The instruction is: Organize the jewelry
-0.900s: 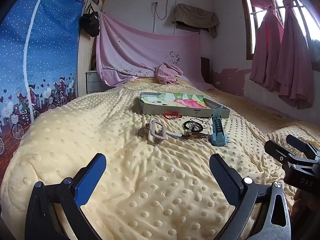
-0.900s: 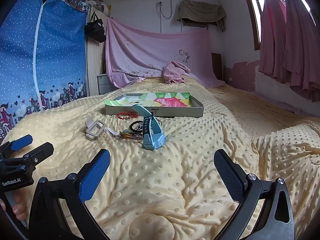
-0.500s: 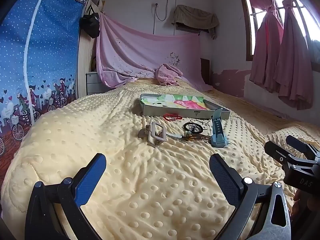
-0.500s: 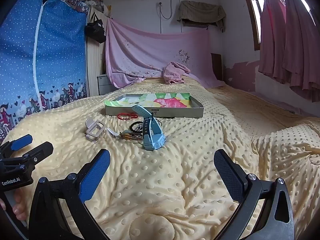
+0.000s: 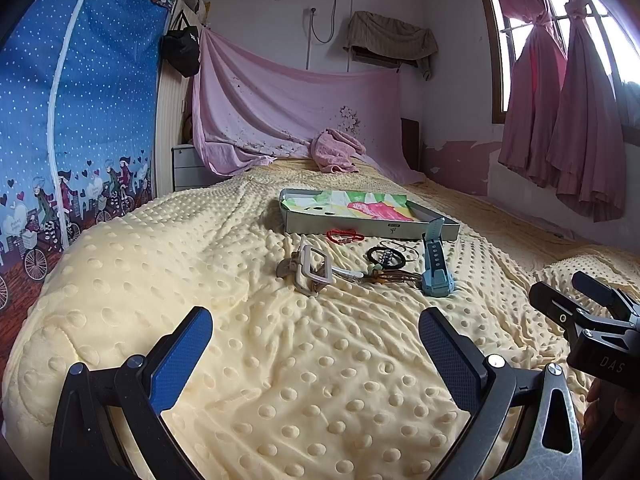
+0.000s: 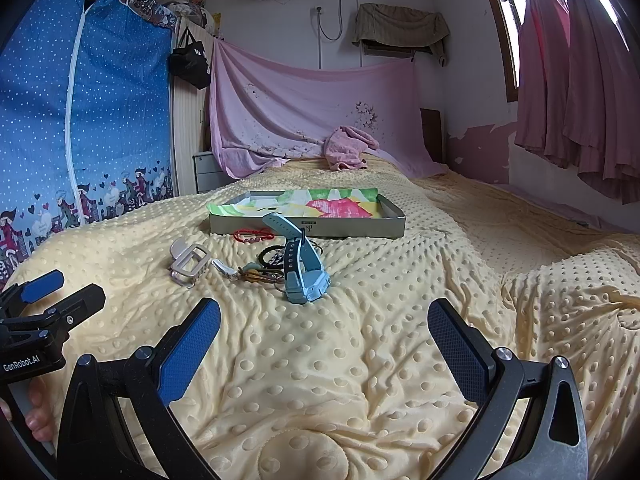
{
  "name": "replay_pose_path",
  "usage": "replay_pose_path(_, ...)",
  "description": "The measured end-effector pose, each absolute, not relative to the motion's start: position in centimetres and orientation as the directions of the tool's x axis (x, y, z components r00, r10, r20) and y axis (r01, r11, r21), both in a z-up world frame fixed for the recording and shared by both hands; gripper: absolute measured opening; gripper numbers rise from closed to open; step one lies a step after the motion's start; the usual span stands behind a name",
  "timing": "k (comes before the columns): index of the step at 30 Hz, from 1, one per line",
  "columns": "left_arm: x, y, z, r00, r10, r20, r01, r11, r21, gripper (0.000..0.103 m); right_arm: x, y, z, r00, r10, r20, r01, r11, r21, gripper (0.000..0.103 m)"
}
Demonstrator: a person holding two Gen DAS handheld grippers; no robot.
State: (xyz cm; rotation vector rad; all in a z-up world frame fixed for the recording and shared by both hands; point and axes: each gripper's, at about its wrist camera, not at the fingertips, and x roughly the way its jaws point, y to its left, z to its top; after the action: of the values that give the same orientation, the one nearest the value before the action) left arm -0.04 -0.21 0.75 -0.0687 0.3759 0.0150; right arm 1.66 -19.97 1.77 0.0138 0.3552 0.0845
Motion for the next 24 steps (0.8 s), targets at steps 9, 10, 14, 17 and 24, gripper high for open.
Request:
replay_pose_path(9, -0.37, -0.28, 0.81, 0.934, 0.007, -0.358, -0.031, 0.998, -0.062, 0.103, 1.64, -19.91, 1.74, 0.936, 0.084, -0.341, -0.079, 0.996, 0.030, 0.102)
replay_pose_path(10, -0.37, -0.25, 0.78, 0.934, 0.006, -0.358, -0.030, 0.998, -0.062, 0.103, 1.55, -20.04, 1.94, 0.937, 0.083, -0.339, -0.077, 0.997, 0.030, 0.102)
replay_pose_path(14, -0.41, -0.26, 0.79, 0.934, 0.006, -0.357, -0.031, 0.997, -0.064, 0.103, 1.73, -20.18, 2.13, 0.938, 0.082, -0.338, -0.076, 0.997, 0.029, 0.102)
replay_pose_path(17, -0.40, -0.26, 0.75, 0.934, 0.006, -0.357, -0.031, 0.998, -0.063, 0.103, 1.93, -20.29, 2.28, 0.938, 0.082, -0.337, -0.077, 0.997, 0.028, 0.102)
replay_pose_path(24, -0.42, -0.25, 0.81, 0.934, 0.006, -0.357, -0.030, 0.998, -0.063, 0.103, 1.50, -20.03, 2.00, 0.939, 0.081, -0.336, -0.076, 0.997, 0.028, 0.102)
